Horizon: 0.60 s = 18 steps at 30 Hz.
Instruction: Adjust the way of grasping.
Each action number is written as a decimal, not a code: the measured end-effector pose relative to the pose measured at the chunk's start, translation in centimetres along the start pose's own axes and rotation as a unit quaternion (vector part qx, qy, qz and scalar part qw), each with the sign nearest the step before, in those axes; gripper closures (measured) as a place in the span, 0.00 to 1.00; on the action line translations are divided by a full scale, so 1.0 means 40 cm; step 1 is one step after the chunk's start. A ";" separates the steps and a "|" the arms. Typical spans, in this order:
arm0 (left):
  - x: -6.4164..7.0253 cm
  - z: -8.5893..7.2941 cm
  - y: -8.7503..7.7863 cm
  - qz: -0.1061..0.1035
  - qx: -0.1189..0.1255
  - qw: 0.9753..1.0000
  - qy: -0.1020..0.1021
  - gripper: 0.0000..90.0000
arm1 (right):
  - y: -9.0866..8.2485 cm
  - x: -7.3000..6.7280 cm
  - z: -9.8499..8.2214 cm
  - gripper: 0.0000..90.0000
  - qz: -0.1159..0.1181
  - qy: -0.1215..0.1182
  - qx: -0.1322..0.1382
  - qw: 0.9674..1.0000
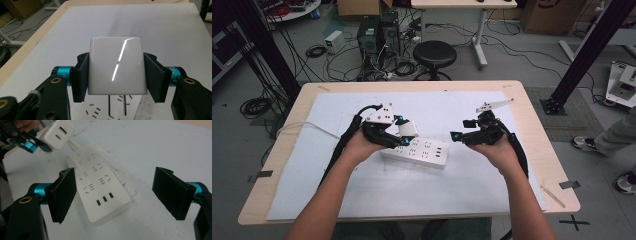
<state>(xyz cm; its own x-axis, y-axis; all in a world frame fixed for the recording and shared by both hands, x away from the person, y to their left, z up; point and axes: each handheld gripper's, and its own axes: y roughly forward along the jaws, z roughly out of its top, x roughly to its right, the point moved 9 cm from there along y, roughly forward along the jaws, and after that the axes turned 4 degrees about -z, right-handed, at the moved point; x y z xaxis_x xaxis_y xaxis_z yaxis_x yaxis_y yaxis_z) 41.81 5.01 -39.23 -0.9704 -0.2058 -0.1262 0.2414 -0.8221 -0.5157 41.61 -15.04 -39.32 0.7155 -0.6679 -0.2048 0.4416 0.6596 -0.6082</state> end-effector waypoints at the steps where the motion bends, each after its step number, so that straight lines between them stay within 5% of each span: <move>1: 0.000 0.000 0.000 0.000 0.000 1.000 0.000 0.47 | 0.000 0.000 0.000 0.22 0.000 0.000 0.000 1.000; 8: 0.013 0.015 0.032 -0.010 0.008 1.000 0.014 0.47 | 0.035 -0.068 0.052 0.22 0.052 -0.003 -0.003 0.999; 18: 0.026 0.034 0.041 -0.008 0.022 0.999 0.036 0.47 | 0.061 -0.098 0.067 0.22 0.082 0.016 -0.013 0.996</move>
<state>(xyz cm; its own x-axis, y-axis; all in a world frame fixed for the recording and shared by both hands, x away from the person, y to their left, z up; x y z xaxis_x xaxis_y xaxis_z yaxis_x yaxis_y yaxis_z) 41.21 2.75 -39.06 -0.9714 -0.1551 -0.1796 0.2242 -0.8479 -0.4804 41.32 -9.90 -37.95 0.7595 -0.5628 -0.3263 0.3060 0.7517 -0.5843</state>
